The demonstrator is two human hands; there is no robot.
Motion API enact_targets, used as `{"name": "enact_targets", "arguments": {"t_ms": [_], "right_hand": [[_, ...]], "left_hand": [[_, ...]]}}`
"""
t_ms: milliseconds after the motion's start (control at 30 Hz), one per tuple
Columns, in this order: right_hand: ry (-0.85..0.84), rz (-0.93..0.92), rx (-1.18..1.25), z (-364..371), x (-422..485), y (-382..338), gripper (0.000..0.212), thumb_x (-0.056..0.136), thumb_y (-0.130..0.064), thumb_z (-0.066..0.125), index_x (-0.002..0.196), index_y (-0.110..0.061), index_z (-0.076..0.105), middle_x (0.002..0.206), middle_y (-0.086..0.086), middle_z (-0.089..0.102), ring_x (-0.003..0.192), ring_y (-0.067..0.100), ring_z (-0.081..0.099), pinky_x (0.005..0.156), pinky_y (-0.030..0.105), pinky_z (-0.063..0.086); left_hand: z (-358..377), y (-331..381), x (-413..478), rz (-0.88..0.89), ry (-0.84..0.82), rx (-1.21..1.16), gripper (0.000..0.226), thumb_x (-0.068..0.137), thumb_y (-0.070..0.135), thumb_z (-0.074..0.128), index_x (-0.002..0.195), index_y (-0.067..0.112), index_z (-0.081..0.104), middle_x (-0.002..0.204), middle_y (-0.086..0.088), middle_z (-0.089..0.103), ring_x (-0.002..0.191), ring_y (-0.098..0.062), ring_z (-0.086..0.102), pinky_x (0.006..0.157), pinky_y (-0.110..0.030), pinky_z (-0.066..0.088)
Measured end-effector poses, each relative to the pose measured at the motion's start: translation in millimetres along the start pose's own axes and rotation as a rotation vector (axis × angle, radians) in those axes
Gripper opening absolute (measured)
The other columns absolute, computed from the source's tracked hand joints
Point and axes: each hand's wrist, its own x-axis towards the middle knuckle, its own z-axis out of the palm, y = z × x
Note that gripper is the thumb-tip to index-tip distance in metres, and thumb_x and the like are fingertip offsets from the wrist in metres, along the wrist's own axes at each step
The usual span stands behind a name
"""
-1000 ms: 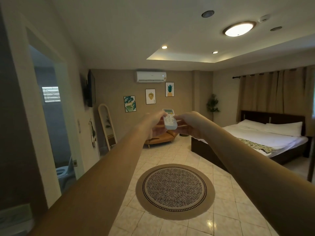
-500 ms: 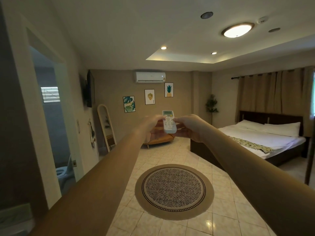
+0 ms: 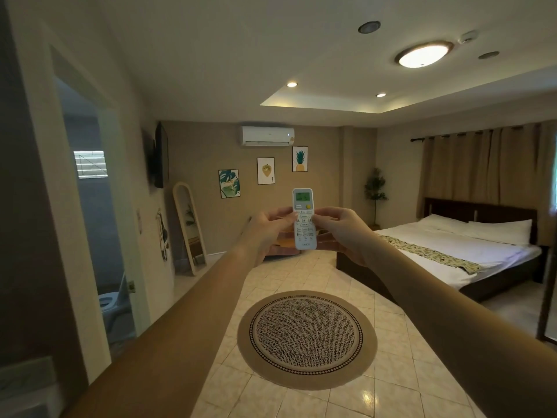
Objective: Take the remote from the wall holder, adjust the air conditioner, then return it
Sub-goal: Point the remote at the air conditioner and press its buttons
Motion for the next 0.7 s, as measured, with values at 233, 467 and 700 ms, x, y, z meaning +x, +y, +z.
{"name": "enact_targets", "arguments": {"t_ms": [233,467,700], "right_hand": [[0.024,-0.096,-0.016,-2.4,-1.6,9.7,0.019,0.103,-0.017,0.061,0.120,-0.018,0.071,0.108,0.006,0.078,0.096,0.018,0.079,0.077,0.037,0.067],[0.033,-0.136,-0.014,-2.2,-4.2,17.1,0.019,0.104,-0.014,0.059,0.119,-0.019,0.070,0.107,0.007,0.078,0.096,0.019,0.079,0.070,0.030,0.065],[0.032,-0.135,-0.018,-3.8,-3.3,21.1,0.022,0.104,-0.014,0.060,0.124,-0.017,0.070,0.107,0.007,0.078,0.093,0.016,0.080,0.071,0.030,0.065]], "left_hand": [[1.7,-8.7,-1.5,0.074,-0.022,0.010,0.024,0.102,0.019,0.069,0.125,0.024,0.074,0.117,-0.006,0.081,0.102,-0.024,0.080,0.073,-0.052,0.068],[3.5,-13.7,-3.2,0.113,-0.025,0.050,0.034,0.101,0.021,0.070,0.136,0.020,0.071,0.122,-0.008,0.078,0.108,-0.026,0.078,0.076,-0.052,0.068],[3.8,-16.9,-3.9,0.127,-0.021,0.089,0.033,0.102,0.021,0.069,0.135,0.023,0.071,0.118,-0.004,0.077,0.106,-0.024,0.078,0.076,-0.050,0.068]]}}
